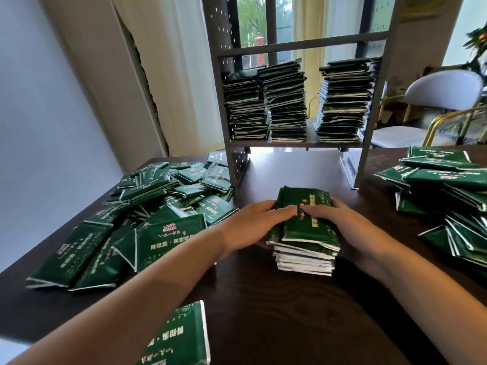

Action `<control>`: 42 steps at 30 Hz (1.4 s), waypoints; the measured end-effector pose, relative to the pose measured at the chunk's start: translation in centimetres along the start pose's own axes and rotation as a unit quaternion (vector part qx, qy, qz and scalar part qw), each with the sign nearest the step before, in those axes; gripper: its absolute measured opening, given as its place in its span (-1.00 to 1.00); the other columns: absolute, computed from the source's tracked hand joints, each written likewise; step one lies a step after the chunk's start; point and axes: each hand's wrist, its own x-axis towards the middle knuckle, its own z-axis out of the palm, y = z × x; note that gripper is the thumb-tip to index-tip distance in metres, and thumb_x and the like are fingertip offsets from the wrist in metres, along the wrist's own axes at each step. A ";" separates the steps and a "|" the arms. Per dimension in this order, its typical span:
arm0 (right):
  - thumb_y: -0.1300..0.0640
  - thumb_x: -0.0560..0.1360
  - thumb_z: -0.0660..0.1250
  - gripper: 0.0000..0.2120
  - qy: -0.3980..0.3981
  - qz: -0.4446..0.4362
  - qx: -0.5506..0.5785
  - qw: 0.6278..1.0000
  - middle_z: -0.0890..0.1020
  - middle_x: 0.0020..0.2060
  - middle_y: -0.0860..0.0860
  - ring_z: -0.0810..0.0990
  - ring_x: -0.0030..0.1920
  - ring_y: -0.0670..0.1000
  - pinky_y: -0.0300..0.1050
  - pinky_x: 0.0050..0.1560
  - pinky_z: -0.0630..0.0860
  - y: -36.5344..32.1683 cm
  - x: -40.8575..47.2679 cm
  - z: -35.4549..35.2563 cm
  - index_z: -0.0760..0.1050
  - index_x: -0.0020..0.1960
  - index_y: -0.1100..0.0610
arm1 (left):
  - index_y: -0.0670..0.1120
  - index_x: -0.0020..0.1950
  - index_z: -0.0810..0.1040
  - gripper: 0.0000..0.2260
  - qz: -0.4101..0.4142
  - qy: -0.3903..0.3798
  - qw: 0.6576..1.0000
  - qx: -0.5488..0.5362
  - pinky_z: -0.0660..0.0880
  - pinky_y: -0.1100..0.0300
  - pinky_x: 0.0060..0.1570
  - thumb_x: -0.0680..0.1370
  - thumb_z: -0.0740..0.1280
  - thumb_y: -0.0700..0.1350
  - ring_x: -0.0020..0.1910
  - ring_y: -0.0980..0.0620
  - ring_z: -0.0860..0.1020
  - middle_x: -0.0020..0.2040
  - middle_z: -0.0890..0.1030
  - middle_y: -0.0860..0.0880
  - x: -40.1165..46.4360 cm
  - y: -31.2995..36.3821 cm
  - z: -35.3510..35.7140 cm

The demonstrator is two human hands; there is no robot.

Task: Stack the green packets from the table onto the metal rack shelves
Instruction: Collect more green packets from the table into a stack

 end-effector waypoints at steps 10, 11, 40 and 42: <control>-0.05 0.22 0.56 -0.34 -0.029 0.030 -0.066 0.997 0.74 -0.01 0.12 0.73 -0.01 0.17 0.06 0.00 0.61 0.8 0.2 0.0 0.48 0.29 0.03 | 0.16 0.33 0.52 -0.61 0.005 0.198 0.891 0.409 0.44 0.12 0.25 0.53 0.37 0.22 0.25 0.02 0.52 0.22 0.55 0.09 -4.3 -0.8 -5.6; -0.07 0.20 0.56 -0.31 -0.035 0.028 -0.069 0.997 0.74 -0.01 0.12 0.73 -0.02 0.17 0.08 0.01 0.62 0.9 0.1 0.3 0.48 0.28 0.02 | 0.14 0.42 0.44 -0.51 -0.052 0.176 0.868 0.461 0.43 0.09 0.28 0.53 0.33 0.26 0.32 -0.04 0.47 0.31 0.49 0.02 -4.9 -0.6 -6.3; -0.01 0.43 0.51 -0.49 -0.033 0.013 -0.058 0.998 0.75 0.00 0.06 0.73 0.02 0.14 0.25 0.20 0.59 1.4 -0.6 1.3 0.43 0.33 -0.06 | 0.23 0.59 0.09 -0.18 -0.023 0.033 0.836 0.547 0.39 0.11 0.26 0.45 0.47 0.19 0.33 0.00 0.39 0.39 0.40 0.05 -5.6 -2.0 -6.3; 0.00 0.45 0.50 -0.54 -0.031 0.011 -0.056 0.998 0.75 -0.01 0.06 0.73 0.02 0.13 0.26 0.20 0.59 1.4 -0.5 1.3 0.44 0.30 -0.06 | 0.24 0.58 0.07 -0.18 -0.004 0.068 0.861 0.505 0.41 0.15 0.13 0.45 0.47 0.15 0.19 0.03 0.42 0.31 0.40 0.03 -5.3 -1.8 -5.9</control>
